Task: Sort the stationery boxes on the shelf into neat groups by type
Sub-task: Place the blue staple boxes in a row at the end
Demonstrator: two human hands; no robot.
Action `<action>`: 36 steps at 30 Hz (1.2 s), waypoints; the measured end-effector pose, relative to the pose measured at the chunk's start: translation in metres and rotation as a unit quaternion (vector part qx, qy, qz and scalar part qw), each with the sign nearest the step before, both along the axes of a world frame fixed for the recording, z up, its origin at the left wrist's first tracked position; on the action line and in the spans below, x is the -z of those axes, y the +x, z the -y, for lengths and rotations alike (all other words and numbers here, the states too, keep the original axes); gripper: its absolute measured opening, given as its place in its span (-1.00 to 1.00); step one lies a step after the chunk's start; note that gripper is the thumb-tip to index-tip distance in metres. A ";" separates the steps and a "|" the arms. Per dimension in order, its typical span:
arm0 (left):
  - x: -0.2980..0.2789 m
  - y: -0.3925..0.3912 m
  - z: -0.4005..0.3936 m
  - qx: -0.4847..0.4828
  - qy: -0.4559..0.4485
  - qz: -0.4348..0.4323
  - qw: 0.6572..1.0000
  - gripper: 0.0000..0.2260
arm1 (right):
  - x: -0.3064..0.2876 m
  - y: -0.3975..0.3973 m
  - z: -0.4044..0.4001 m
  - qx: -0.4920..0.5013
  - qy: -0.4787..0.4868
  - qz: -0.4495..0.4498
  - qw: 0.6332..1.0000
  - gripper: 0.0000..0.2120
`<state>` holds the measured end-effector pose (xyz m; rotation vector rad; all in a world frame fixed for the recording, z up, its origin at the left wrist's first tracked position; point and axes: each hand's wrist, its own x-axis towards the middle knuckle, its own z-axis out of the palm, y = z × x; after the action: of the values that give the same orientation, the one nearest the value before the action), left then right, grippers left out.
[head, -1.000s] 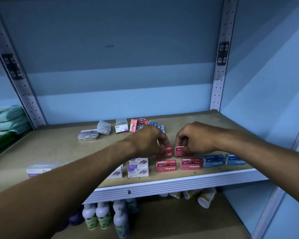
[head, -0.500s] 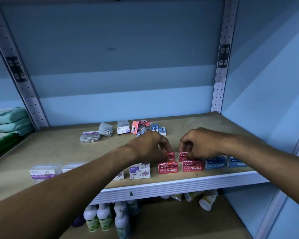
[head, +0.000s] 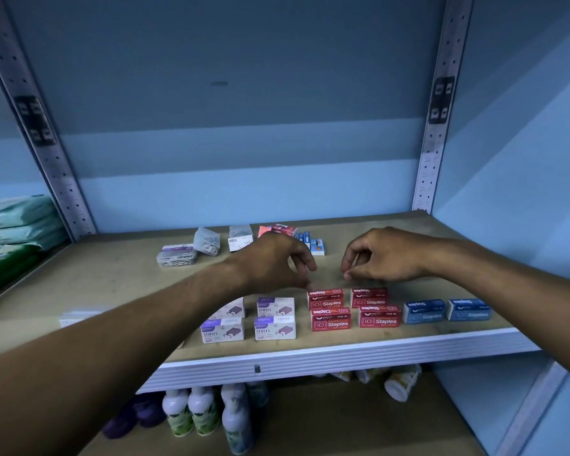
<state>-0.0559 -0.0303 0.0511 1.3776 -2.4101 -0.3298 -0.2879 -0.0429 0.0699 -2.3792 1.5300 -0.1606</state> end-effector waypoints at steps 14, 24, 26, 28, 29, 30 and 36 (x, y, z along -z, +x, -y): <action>0.012 0.029 0.055 -0.096 -0.032 0.148 0.984 -0.46 | 0.023 0.041 0.064 0.048 -0.017 -0.027 0.998 -0.30; 0.018 0.037 0.075 -0.101 -0.006 0.157 0.982 -0.54 | 0.032 0.062 0.101 0.043 -0.028 -0.058 0.997 -0.30; 0.020 0.038 0.075 -0.101 0.007 0.161 0.982 -0.56 | 0.033 0.063 0.103 0.049 -0.028 -0.064 0.996 -0.32; 0.021 0.038 0.074 -0.101 0.014 0.159 0.982 -0.59 | 0.032 0.062 0.102 0.050 -0.028 -0.061 0.996 -0.32; 0.020 0.038 0.072 -0.101 0.013 0.158 0.982 -0.60 | 0.032 0.061 0.101 0.050 -0.027 -0.052 0.997 -0.32; 0.019 0.037 0.071 -0.101 0.013 0.155 0.983 -0.61 | 0.032 0.060 0.100 0.051 -0.025 -0.040 0.998 -0.34; 0.019 0.036 0.060 -0.122 0.044 0.070 0.989 -0.69 | 0.024 0.050 0.079 0.069 -0.023 -0.015 0.997 -0.63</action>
<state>-0.0204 -0.0905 0.0322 1.7688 -2.3226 -0.2878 -0.2379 -0.1221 0.0458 -2.3191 1.7242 -0.1922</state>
